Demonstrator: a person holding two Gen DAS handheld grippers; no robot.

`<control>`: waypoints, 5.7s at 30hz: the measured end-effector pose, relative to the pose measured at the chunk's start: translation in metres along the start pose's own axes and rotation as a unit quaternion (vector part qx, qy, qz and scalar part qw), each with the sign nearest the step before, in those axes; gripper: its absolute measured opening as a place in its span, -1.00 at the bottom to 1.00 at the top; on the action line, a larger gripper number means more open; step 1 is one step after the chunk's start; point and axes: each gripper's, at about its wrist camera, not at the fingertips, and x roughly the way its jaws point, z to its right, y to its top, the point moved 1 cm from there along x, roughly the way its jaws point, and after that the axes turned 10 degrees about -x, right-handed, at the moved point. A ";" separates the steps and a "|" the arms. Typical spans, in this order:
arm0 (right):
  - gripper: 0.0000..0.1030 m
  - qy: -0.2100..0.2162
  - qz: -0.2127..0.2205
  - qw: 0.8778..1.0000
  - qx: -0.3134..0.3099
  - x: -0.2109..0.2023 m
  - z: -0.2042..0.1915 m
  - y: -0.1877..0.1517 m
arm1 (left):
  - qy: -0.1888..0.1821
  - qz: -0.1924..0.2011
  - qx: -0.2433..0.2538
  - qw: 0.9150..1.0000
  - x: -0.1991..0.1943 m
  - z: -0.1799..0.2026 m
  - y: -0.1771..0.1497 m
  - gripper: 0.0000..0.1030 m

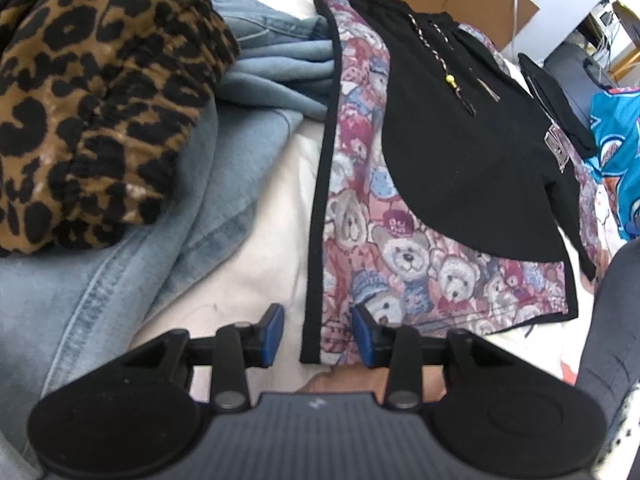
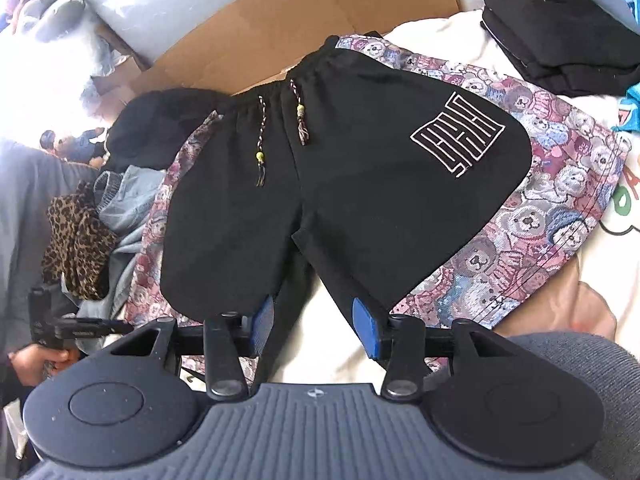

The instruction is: Fold clothes

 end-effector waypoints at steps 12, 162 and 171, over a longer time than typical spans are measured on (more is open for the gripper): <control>-0.04 -0.009 0.001 1.000 -0.007 0.001 -0.004 0.001 | -0.022 -0.012 -0.003 1.000 -0.013 -0.003 0.002 -0.78; -0.96 -0.210 0.021 0.976 0.051 0.011 0.143 0.073 | -0.267 -0.150 -0.175 0.936 0.151 0.237 -0.058 -0.24; -0.96 -0.220 0.016 0.974 0.055 0.009 0.160 0.080 | -0.315 -0.137 -0.159 0.926 0.155 0.261 -0.054 -0.84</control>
